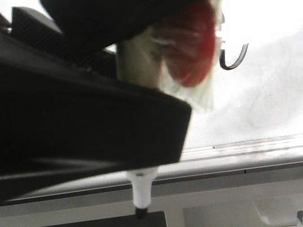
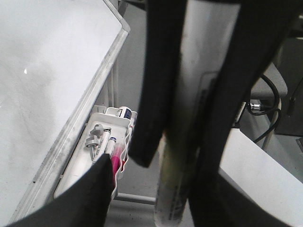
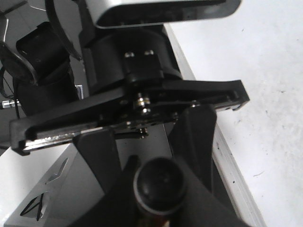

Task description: Write number 8 on whiteboard

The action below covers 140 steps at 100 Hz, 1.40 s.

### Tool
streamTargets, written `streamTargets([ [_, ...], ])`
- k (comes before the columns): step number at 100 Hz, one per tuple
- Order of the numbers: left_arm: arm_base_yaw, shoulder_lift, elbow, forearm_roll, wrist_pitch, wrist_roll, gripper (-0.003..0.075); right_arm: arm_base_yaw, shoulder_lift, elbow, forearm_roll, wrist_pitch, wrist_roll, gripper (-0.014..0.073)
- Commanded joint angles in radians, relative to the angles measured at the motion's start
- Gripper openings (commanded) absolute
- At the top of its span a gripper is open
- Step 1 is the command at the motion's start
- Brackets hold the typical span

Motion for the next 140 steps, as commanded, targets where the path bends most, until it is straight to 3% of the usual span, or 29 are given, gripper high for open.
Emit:
streamTargets([
  [1,-0.003,-0.014,-0.030,-0.063,0.045,0.002,0.0224,0.000,-0.007,-0.031,0.027,-0.055,-0.008,-0.0071],
  [16,-0.003,-0.014,-0.030,-0.028,0.045,-0.002,-0.0018,0.000,-0.007,-0.031,0.027,-0.062,-0.008,-0.0071],
  [39,-0.003,-0.014,-0.030,-0.023,0.043,-0.002,-0.0020,0.000,-0.007,-0.031,0.027,-0.088,-0.008,-0.0040],
  [49,-0.003,-0.014,-0.030,-0.023,0.043,-0.006,-0.0020,-0.002,-0.007,-0.031,0.027,-0.093,-0.008,0.0139],
  [61,-0.001,-0.014,-0.030,-0.023,0.034,-0.027,-0.0020,-0.021,-0.011,-0.031,0.027,-0.128,-0.008,0.0509],
  [71,-0.001,-0.014,-0.025,-0.023,-0.008,-0.087,-0.0020,-0.063,-0.029,-0.031,0.027,-0.134,-0.008,0.0674],
  [89,-0.001,-0.014,-0.019,0.053,-0.140,-0.297,-0.0020,-0.167,-0.127,-0.031,0.027,-0.126,-0.008,0.0633],
  [98,-0.001,-0.014,-0.019,0.061,-0.166,-0.331,-0.0020,-0.210,-0.196,-0.031,0.027,-0.126,-0.008,0.0581],
  [107,-0.001,-0.014,-0.019,0.044,-0.211,-0.372,-0.0021,-0.241,-0.257,-0.031,0.027,-0.126,-0.002,0.0441],
  [125,-0.001,-0.014,-0.038,0.017,-0.386,-0.530,-0.0021,-0.274,-0.327,-0.031,0.027,-0.113,0.000,-0.0071],
  [140,-0.003,-0.014,-0.077,-0.011,-0.494,-0.532,-0.0021,-0.276,-0.336,-0.027,0.025,-0.105,0.000,-0.0063],
])
